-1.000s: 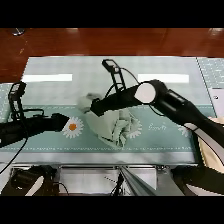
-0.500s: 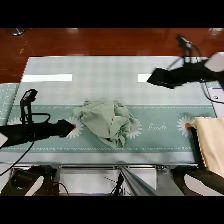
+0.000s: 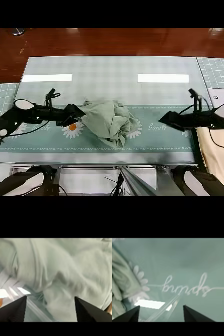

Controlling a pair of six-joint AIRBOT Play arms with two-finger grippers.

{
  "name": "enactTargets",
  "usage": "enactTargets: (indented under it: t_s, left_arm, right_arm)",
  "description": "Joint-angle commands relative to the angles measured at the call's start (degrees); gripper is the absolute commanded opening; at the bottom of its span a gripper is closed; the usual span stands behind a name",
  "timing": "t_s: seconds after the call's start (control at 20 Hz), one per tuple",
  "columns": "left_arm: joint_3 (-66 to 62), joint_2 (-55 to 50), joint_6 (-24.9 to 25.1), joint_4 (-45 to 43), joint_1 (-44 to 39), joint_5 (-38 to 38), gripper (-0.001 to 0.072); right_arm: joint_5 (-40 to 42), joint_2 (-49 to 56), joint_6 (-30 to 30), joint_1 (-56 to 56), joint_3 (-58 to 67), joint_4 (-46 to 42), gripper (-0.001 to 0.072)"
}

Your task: Fold the shirts.

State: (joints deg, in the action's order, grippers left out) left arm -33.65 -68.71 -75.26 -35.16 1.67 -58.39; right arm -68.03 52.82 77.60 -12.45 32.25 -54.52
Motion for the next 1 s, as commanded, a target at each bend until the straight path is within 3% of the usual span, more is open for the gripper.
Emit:
enactTargets:
  t_s: [0.0, 0.15, 0.2, 0.25, 0.3, 0.6, 0.75, 0.95]
  left_arm:
    - [-2.4, -10.4, 8.6, 10.3, -0.3, 1.3, 0.0702]
    - [-5.3, -12.9, 8.6, 10.3, -0.9, 2.9, 0.0697]
    - [-6.2, -13.2, 8.7, 10.3, -0.9, 2.8, 0.0571]
    - [-7.0, -13.2, 10.0, 10.3, -0.9, 2.2, 0.0077]
    - [-7.8, -13.2, 12.2, 10.3, -0.9, 1.6, 0.0024]
    - [-10.0, -13.2, 12.7, 10.3, -0.9, -3.1, 0.0025]
    - [-10.0, -13.2, 13.2, 10.3, -0.9, -3.8, 0.0025]
    - [-10.0, -13.0, 13.4, 10.3, -0.8, -5.3, 0.0025]
  right_arm:
    - [1.3, -1.3, -2.0, 4.7, -7.8, 8.0, 0.0619]
    - [9.6, -0.7, 2.1, 15.6, -8.9, 9.4, 0.0619]
    - [13.0, 0.4, 3.1, 18.7, -8.9, 10.7, 0.0619]
    - [15.8, 1.9, 3.7, 20.8, -8.8, 12.5, 0.0619]
    - [17.4, 4.5, 4.0, 22.6, -7.9, 14.3, 0.0618]
    - [17.4, 21.0, 2.2, 26.2, 1.9, 15.2, 0.0593]
    - [17.0, 24.9, 0.8, 26.2, 4.4, 16.2, 0.0427]
    - [15.6, 27.7, -2.8, 26.1, 8.0, 16.7, 0.002]
